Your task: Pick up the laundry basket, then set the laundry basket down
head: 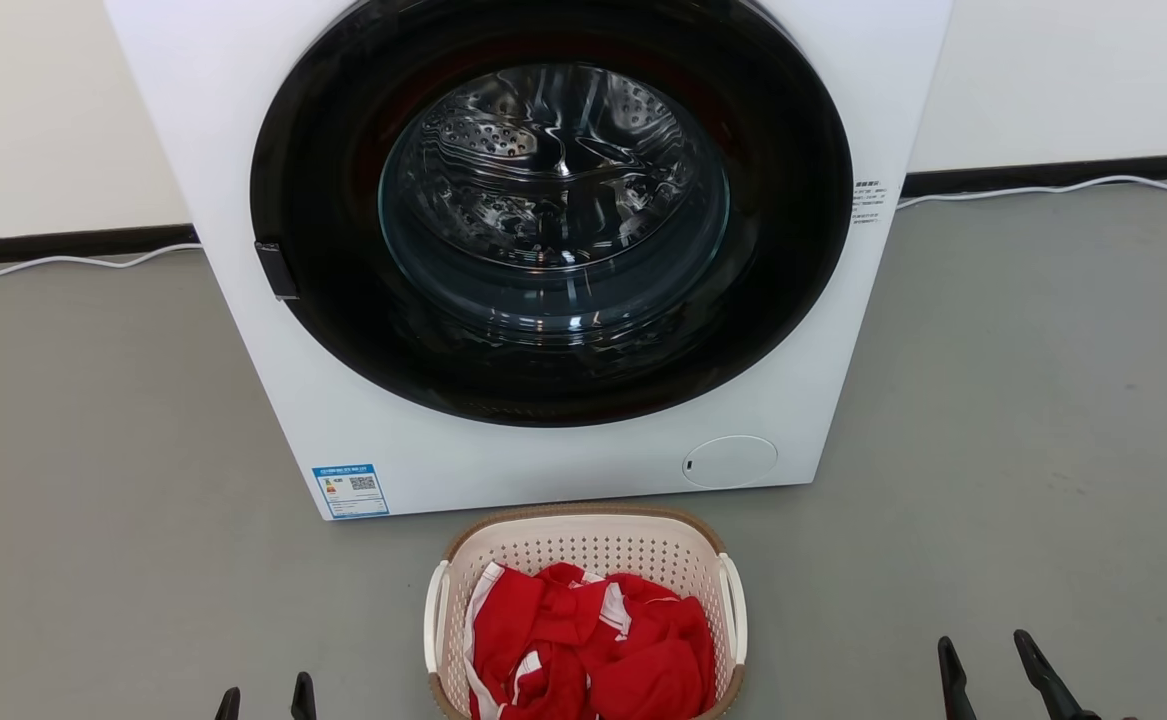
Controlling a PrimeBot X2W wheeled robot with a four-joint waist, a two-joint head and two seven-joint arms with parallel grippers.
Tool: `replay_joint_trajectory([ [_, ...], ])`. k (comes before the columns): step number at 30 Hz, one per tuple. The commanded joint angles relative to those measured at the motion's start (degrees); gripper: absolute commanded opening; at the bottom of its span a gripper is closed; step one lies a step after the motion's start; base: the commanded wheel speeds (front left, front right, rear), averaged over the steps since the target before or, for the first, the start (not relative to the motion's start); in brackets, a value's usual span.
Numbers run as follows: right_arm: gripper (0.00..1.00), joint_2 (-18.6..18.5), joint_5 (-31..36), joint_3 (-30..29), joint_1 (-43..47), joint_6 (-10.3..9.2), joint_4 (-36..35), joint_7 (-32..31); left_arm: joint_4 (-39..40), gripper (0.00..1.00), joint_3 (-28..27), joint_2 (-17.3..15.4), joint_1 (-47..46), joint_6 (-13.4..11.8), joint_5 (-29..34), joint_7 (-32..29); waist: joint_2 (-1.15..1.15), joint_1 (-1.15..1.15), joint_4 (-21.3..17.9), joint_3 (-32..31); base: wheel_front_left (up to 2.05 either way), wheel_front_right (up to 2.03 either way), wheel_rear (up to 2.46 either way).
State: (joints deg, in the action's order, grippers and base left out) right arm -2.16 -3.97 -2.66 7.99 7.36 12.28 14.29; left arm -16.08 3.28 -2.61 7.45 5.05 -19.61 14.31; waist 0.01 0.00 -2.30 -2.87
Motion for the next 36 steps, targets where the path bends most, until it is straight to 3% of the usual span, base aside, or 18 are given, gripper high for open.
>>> replay_joint_trajectory([
  [1,1.0,-0.72,0.14,1.46,-1.27,0.13,-1.03,0.71,1.16,1.0,-1.97,-0.27,-1.1,-0.09,-0.48,0.69,-0.01,0.0,0.04,-0.02,0.0,0.0,0.0],
  [11,1.0,-0.72,-0.02,1.84,-1.4,0.13,-0.7,0.71,0.82,1.0,-2.43,-0.27,-1.17,-0.19,-0.86,0.69,-0.01,0.0,0.21,-0.17,0.0,0.0,0.0],
  [12,0.0,0.0,-0.03,0.4,-0.01,0.0,0.35,0.0,-0.35,0.0,-0.58,0.02,0.0,-0.03,-0.21,0.0,-0.01,0.0,0.22,-0.19,0.0,0.0,0.0],
  [19,0.0,0.69,-2.05,0.33,0.3,0.0,3.09,-0.6,-3.22,0.0,-0.72,0.69,0.1,0.04,-1.79,-0.75,-0.01,0.01,0.27,-0.14,0.0,0.0,0.0],
  [23,0.0,0.65,-4.87,0.19,-0.1,0.01,2.95,-1.26,-2.97,0.0,-1.01,0.66,-0.29,0.12,-4.11,-1.42,-0.01,0.13,0.34,-0.15,0.0,0.0,0.0],
  [27,0.0,0.6,-7.67,0.07,-0.53,0.01,2.9,-1.9,-2.78,0.0,-1.26,0.63,-0.68,0.2,-6.42,-2.03,-0.01,0.02,0.41,0.04,0.0,0.0,0.0],
  [36,0.0,0.51,-13.31,-0.19,-1.52,0.02,2.82,-3.21,-2.42,0.0,-1.82,0.57,-1.6,0.36,-11.06,-3.3,-0.01,0.0,0.54,0.29,0.0,0.0,0.0],
])
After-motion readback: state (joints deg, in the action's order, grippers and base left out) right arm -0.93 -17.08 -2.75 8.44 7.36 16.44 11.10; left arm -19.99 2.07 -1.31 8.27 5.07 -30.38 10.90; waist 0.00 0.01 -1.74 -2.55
